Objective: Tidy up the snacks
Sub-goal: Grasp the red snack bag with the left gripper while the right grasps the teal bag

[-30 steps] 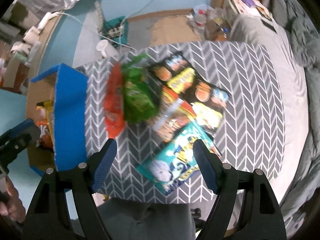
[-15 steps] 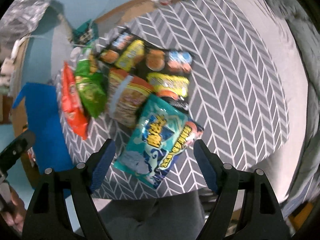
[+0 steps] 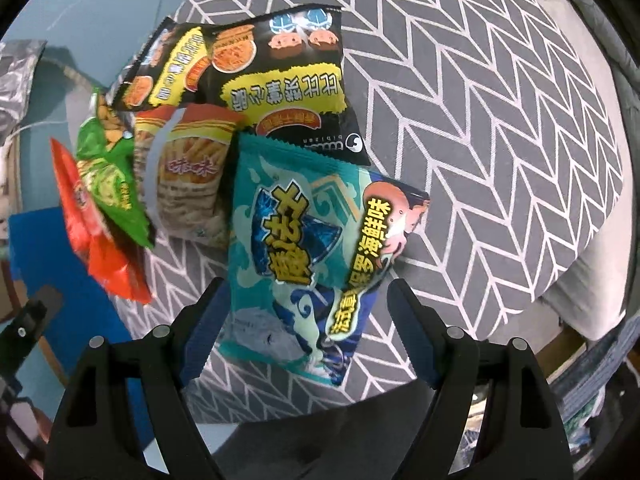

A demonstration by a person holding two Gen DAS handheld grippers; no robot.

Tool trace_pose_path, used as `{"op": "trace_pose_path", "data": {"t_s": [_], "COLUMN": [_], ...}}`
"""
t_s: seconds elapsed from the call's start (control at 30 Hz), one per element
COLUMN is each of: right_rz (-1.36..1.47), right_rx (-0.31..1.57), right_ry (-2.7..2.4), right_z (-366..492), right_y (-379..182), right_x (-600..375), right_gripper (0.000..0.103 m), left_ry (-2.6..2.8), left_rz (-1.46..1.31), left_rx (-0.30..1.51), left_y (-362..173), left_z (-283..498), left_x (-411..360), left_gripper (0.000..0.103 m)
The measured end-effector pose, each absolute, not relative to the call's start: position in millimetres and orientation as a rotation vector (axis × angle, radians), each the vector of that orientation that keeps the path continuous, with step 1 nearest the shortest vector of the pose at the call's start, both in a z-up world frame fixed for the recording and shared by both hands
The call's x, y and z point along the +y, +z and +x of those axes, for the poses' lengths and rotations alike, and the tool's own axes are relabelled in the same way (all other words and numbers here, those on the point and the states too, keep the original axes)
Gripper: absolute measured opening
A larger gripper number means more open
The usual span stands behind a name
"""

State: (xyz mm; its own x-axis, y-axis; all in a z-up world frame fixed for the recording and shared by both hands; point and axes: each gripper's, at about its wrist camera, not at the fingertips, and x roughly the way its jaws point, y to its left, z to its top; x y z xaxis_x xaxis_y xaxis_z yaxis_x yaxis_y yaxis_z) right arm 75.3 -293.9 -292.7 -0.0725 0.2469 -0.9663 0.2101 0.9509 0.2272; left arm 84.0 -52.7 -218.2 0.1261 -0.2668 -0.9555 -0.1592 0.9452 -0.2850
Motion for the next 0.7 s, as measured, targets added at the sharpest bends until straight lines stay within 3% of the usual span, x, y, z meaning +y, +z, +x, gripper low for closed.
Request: {"op": "trace_pose_path", "data": {"t_s": [0.47, 0.7], "right_rz": [0.287, 0.125], "right_rx": [1.638, 1.609], "right_ry": [-0.08, -0.032], "right_z": [77, 68], "right_y": [-322, -333], "right_x": [-273, -240], "right_gripper": [0.081, 0.08], "left_ry": [-0.007, 0.024], "left_rz": [-0.419, -0.448], "left_rx": [1.484, 1.528], "left_y": [-251, -272], "left_z": [112, 121], "left_x": [-36, -31], "left_gripper": [0.081, 0.081]}}
